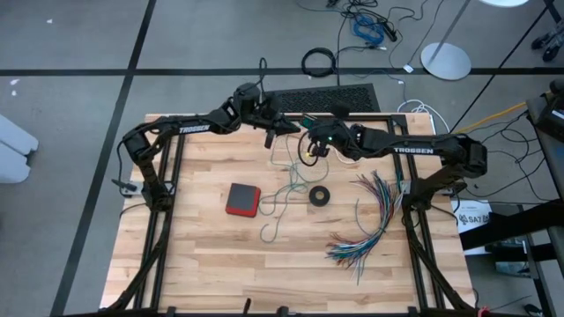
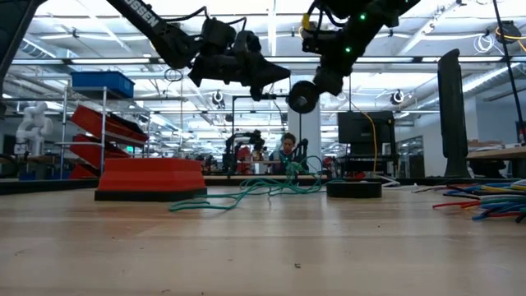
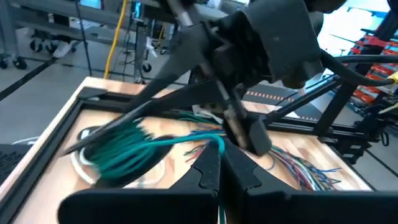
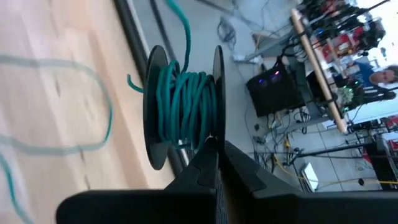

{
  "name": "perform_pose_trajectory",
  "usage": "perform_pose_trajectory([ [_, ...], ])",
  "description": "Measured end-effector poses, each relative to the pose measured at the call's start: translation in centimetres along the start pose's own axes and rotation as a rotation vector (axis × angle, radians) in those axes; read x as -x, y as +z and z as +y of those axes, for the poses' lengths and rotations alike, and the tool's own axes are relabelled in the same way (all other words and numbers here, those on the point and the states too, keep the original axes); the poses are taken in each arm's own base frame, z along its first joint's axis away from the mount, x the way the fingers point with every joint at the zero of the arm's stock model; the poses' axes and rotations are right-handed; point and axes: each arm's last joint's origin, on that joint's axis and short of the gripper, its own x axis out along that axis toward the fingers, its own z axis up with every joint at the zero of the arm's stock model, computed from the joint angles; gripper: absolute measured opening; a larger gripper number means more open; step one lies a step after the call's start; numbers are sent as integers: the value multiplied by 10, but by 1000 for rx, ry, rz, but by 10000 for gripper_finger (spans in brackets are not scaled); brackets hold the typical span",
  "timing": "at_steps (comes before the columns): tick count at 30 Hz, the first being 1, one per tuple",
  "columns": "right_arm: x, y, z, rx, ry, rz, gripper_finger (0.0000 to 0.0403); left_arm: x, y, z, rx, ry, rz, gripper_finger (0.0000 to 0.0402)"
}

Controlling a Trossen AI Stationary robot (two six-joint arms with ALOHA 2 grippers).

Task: Coiling cords
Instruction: Coil the green wire cable on the spool

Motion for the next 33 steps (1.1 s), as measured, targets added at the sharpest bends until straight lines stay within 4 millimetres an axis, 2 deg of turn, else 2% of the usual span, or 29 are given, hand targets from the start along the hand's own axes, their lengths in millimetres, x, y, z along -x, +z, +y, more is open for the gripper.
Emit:
perform_pose_trajectory([
  [8, -2, 12, -8, -115, -59, -110, 0, -17, 7, -17, -53, 36, -63, 1],
  [16, 0, 22, -14, -266, -97, -201, 0, -32, 7, -29, -63, 174, -82, 5],
  [25, 3, 29, -19, -435, -101, -283, 0, -32, 9, -27, -101, 290, -97, 7],
  [33, 8, 39, -26, -570, -53, -432, 0, -30, 20, -30, -164, 255, -200, 8],
])
